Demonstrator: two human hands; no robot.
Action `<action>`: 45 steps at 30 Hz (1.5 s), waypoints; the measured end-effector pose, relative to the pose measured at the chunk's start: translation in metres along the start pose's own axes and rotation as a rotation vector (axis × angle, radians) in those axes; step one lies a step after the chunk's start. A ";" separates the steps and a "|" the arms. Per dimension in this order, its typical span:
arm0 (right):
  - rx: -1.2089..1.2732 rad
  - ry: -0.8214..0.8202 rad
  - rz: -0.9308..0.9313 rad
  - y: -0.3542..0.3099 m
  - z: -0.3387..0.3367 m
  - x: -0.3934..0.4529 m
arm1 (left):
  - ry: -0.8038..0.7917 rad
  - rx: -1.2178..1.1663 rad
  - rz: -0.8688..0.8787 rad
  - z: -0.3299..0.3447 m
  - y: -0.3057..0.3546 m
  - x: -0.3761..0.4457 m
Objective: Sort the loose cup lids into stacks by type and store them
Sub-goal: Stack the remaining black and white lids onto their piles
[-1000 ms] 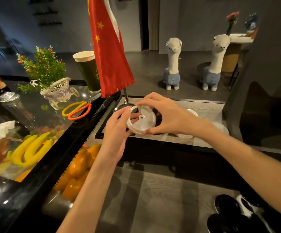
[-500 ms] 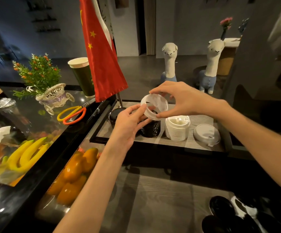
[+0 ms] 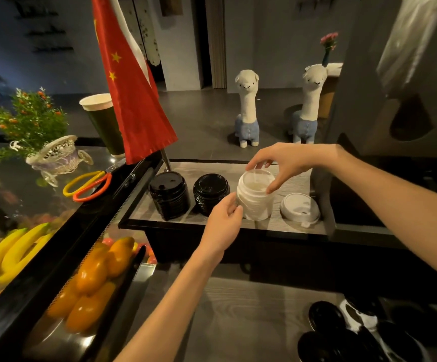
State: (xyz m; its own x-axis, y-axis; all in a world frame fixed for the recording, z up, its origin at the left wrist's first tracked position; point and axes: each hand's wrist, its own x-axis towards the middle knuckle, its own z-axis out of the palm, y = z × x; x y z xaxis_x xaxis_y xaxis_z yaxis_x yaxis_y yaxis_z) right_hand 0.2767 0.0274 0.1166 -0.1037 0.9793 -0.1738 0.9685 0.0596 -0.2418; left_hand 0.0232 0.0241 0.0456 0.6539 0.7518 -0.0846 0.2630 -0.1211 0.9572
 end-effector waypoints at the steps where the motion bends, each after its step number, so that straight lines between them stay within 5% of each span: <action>1: 0.010 -0.017 -0.008 0.001 0.000 0.001 | 0.000 0.002 0.003 0.002 -0.001 0.001; 20: 0.084 -0.068 0.030 -0.002 0.008 -0.001 | -0.004 0.011 0.044 0.014 -0.010 0.009; 23: 0.036 0.145 0.027 -0.016 0.014 -0.027 | 0.072 -0.010 0.100 0.016 -0.019 0.005; 26: 0.297 0.437 0.029 -0.039 0.047 -0.075 | 0.172 -0.010 0.108 0.025 -0.041 -0.004; 28: 0.463 0.484 0.057 -0.055 0.080 -0.111 | 0.130 0.019 0.111 0.037 -0.062 -0.013; 33: 0.574 0.337 0.268 -0.046 0.194 -0.177 | -0.195 0.225 0.072 0.087 -0.131 -0.036; 39: 0.309 -0.052 0.562 0.002 0.316 -0.242 | -0.583 0.539 0.023 0.167 -0.206 -0.062; 45: 0.216 -0.151 0.561 0.012 0.364 -0.259 | -0.573 0.520 0.065 0.213 -0.240 -0.074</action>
State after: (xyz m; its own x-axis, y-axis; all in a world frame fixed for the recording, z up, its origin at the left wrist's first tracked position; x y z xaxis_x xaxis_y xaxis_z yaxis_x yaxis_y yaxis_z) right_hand 0.2333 -0.2960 -0.1884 0.3621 0.8107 -0.4600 0.8184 -0.5127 -0.2594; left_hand 0.0623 -0.1401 -0.2371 0.9068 0.2978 -0.2985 0.4185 -0.5487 0.7237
